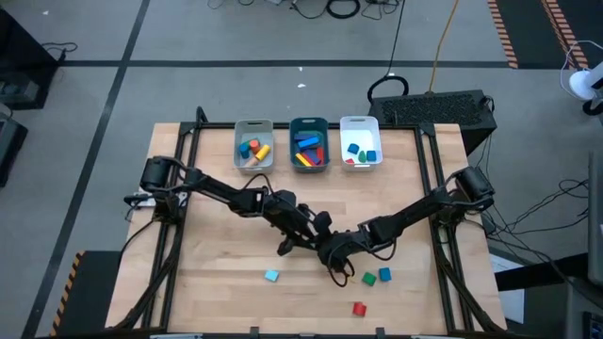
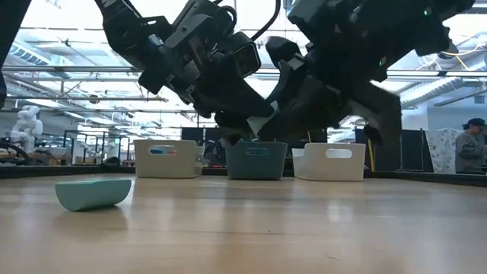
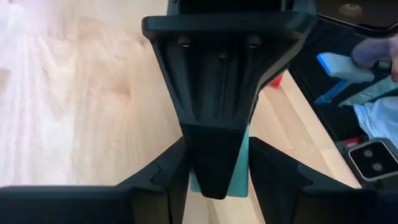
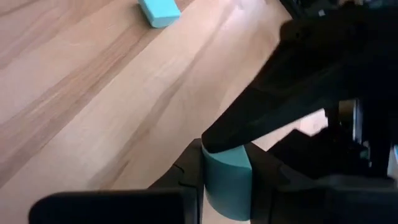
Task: Sort blocks by size
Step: Put the left light blue half-circle block into the white bin
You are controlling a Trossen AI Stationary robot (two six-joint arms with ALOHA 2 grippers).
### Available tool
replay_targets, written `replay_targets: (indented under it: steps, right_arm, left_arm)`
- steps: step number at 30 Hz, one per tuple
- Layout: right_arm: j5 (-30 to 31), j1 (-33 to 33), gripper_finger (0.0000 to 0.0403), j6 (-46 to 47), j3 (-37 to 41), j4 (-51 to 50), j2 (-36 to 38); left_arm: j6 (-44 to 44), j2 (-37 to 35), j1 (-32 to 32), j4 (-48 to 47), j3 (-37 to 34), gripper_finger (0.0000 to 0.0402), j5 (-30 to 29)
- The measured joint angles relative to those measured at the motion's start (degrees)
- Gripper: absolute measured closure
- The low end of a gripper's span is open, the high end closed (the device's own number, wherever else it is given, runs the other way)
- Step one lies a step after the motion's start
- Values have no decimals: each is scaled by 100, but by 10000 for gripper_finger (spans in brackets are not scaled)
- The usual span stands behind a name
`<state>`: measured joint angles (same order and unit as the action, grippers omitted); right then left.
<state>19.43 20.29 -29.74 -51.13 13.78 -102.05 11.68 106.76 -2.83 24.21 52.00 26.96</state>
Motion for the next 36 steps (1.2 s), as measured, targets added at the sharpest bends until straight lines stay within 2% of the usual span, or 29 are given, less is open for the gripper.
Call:
replay_targets:
  steps: [10,16,23,28,36]
  right_arm:
    - [145,-15,348,1399,0,-1483,954]
    - [188,-87,348,1773,4,-2467,1690]
    - [266,-320,348,1906,3,-3162,2558]
    - [936,-620,348,1902,2,-3687,3024]
    - [1092,-1608,348,1920,2,-4024,3225]
  left_arm:
    - [126,-31,197,199,29,251,-96]
    - [128,-13,201,162,-10,252,-104]
    - [133,-1,206,14,-16,251,-448]
    - [134,0,195,-94,-17,251,-606]
    - [144,0,138,-146,-14,250,-649]
